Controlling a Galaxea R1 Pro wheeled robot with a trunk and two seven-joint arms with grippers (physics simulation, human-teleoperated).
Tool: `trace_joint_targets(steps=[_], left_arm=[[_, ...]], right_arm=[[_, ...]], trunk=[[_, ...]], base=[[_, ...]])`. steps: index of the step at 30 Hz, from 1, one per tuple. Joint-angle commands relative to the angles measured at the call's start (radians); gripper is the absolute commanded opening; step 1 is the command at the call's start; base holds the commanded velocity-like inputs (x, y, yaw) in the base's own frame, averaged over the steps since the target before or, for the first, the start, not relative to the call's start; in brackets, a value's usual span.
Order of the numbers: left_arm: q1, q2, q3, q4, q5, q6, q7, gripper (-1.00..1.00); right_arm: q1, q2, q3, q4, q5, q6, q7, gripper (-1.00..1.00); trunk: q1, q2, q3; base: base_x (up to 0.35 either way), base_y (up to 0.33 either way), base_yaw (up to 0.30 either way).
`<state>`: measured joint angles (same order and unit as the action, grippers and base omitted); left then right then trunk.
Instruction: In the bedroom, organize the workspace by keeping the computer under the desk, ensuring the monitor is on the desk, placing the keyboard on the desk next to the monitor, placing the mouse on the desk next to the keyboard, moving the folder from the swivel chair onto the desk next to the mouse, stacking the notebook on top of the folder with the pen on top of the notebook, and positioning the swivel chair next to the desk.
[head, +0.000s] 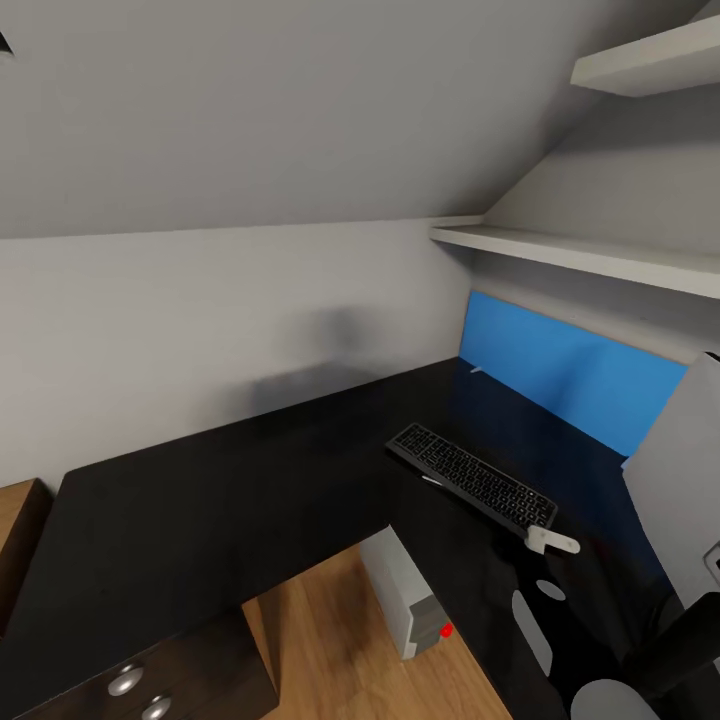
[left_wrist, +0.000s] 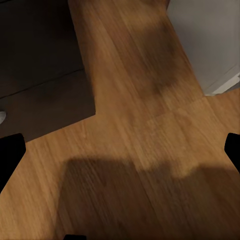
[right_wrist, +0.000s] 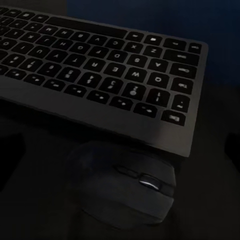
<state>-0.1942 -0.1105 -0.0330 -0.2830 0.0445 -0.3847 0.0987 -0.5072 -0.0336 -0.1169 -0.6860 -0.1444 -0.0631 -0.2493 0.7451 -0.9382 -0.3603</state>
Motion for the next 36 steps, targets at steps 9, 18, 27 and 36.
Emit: trace_joint_targets(steps=[9,18,27,36], left_arm=[[-0.001,0.000,-0.004,0.001,0.005,-0.003,0.004,1.00],[-0.001,0.000,-0.004,0.001,0.004,-0.003,0.005,1.00],[-0.001,0.000,-0.004,0.001,0.004,-0.003,0.006,1.00],[-0.001,0.000,-0.004,0.001,0.003,-0.003,0.006,1.00]], right_arm=[[-0.001,0.000,0.002,0.002,-0.011,-0.006,0.000,1.00],[-0.001,-0.001,0.002,0.006,-0.010,-0.007,-0.002,1.00],[-0.001,-0.002,0.002,0.012,-0.009,-0.007,-0.002,1.00],[-0.001,-0.001,0.002,0.013,-0.009,-0.007,-0.002,1.00]], trunk=[[0.019,-0.036,-0.017],[0.054,-0.099,-0.045],[0.088,-0.162,-0.073],[0.115,-0.211,-0.095]], base=[[0.000,0.000,0.000],[0.000,0.000,0.000],[0.000,0.000,0.000],[0.000,0.000,0.000]])
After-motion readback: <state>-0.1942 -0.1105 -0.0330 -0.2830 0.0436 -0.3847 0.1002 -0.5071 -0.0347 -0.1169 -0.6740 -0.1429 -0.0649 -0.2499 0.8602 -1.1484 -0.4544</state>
